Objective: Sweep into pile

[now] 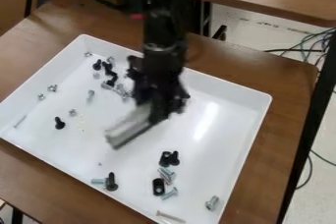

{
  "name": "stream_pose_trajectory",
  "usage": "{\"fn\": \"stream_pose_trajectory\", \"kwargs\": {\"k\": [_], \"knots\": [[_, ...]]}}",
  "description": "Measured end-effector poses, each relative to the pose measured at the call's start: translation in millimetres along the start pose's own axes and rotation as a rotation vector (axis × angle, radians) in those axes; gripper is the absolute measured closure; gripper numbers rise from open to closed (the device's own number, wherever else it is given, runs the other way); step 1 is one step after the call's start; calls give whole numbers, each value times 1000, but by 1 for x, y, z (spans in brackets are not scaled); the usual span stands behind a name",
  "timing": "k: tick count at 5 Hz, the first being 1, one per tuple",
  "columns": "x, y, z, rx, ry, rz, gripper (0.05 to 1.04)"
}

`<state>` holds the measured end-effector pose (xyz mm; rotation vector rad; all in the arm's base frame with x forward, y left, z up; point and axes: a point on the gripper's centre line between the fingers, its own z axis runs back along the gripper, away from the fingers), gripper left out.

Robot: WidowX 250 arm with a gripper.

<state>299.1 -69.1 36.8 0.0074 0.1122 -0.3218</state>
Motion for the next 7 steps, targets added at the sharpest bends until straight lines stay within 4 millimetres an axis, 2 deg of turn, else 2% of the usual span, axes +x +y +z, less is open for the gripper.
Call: {"fn": "stream_pose_trajectory", "kwargs": {"k": [1, 2, 3, 4, 5, 6, 7], "knots": [[14, -31, -20, -74, 14, 235, 727], [23, -55, -29, -118, 10, 508, 727], [32, -65, -40, -171, 32, 744, 727], [35, -67, -49, -206, -9, 808, 727], [38, -60, -53, -187, -59, 796, 727], [29, -53, -62, -164, -65, 778, 727], [15, -45, -56, -194, -131, 732, 727]]}}
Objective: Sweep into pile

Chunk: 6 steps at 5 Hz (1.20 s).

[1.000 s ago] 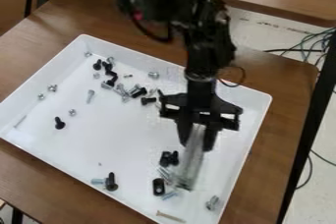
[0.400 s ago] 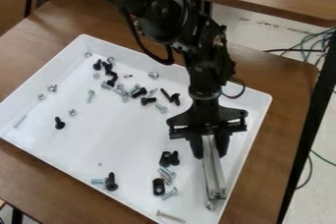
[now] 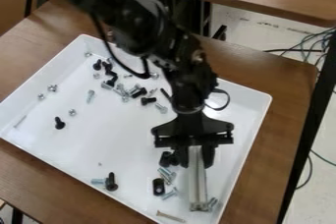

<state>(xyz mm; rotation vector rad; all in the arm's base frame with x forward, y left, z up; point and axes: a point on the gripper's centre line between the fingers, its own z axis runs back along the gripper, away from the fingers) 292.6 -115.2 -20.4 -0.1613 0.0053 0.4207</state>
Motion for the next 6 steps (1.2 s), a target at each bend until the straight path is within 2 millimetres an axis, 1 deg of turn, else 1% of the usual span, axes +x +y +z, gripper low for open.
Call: {"fn": "stream_pose_trajectory", "kwargs": {"k": [1, 2, 3, 4, 5, 6], "knots": [[-3, -5, -5, -37, 25, -40, 727], [-3, -8, -10, 4, 58, -81, 727], [3, 3, -17, 71, 76, -144, 727], [13, 21, -17, 111, 87, -177, 727], [33, 51, -12, 175, 82, -273, 727], [58, 89, -10, 236, 91, -383, 727]]}}
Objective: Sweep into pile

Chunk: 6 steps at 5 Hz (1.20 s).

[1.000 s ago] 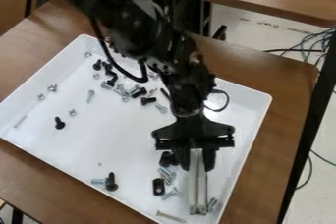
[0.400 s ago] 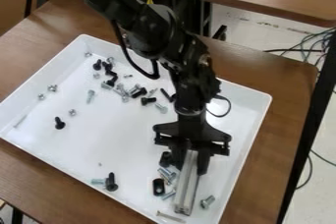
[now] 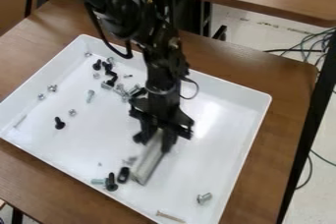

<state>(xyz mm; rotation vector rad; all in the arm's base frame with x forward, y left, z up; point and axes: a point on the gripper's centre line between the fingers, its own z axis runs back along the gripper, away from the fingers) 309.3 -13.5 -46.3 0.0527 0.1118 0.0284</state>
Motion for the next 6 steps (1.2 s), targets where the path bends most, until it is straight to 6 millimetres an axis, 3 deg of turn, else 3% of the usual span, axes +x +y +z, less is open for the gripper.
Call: {"fn": "stream_pose_trajectory", "kwargs": {"k": [2, 3, 5, 6], "knots": [[26, 69, -7, 46, -28, -263, 727], [35, 117, -8, 109, -35, -352, 727], [27, 167, -11, 135, -17, -348, 727], [21, 173, -7, 138, -43, -296, 727]]}}
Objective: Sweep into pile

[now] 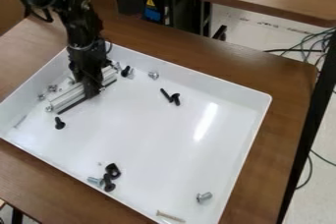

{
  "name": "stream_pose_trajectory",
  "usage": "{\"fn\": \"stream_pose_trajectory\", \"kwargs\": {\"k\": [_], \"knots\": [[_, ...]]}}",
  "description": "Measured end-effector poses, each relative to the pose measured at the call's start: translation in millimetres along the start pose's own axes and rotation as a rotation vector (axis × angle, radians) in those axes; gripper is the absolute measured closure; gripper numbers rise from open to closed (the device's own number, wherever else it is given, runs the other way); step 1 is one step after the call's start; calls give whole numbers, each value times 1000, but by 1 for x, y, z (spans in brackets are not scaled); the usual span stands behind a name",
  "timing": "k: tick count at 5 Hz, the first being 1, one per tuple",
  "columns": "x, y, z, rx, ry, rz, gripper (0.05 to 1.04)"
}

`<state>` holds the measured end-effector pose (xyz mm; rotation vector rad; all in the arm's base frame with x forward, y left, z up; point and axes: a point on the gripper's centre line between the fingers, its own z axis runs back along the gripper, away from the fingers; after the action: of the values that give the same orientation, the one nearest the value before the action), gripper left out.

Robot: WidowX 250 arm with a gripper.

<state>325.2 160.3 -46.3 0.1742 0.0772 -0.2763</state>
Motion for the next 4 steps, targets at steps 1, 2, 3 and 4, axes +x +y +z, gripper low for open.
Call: {"fn": "stream_pose_trajectory", "kwargs": {"k": [1, 2, 3, 4], "knots": [[-22, -11, 1, -43, -13, 141, 727], [-31, -35, 14, -97, -3, 196, 727], [-22, -67, 66, -30, -26, 138, 727], [-8, -117, 101, 69, -32, 45, 727]]}}
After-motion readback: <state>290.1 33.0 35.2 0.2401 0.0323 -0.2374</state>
